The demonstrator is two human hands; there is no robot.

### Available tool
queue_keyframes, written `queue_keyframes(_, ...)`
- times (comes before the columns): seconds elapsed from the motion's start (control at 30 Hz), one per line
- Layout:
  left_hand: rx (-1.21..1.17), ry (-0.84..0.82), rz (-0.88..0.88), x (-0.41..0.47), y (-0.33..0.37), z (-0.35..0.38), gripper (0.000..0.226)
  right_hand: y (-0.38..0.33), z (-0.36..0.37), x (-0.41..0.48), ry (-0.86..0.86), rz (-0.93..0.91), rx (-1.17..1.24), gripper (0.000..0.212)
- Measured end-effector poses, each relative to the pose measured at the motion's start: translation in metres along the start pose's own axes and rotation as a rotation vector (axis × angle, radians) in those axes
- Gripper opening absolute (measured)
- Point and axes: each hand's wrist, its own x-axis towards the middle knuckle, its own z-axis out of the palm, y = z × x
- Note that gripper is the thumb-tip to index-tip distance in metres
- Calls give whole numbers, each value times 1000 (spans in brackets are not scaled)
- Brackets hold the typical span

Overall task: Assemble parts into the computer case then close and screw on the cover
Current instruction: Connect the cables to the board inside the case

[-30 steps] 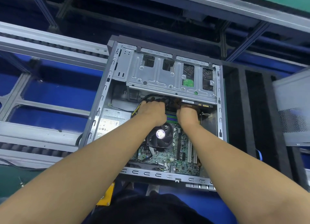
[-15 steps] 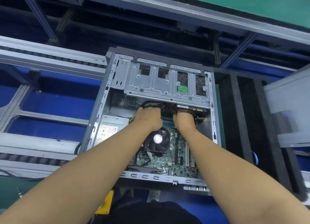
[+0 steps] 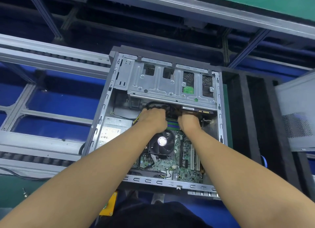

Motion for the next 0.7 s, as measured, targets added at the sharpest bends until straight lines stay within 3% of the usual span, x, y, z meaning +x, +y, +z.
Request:
queue_keyframes(0.27,14,13,0,2,0,1,7,-1,1,-4,-8,-33,-67,37)
queue_keyframes(0.47,20,9,-3,3,-1,2,8,-5,-11,-2,-139,-62,-167,39)
queue_keyframes(0.57,16,11,-4,3,-1,3,8,-1,-4,3,-115,8,53,37)
queue_keyframes(0.7,24,22,5,4,-2,4,9,3,6,-3,60,-21,277,40)
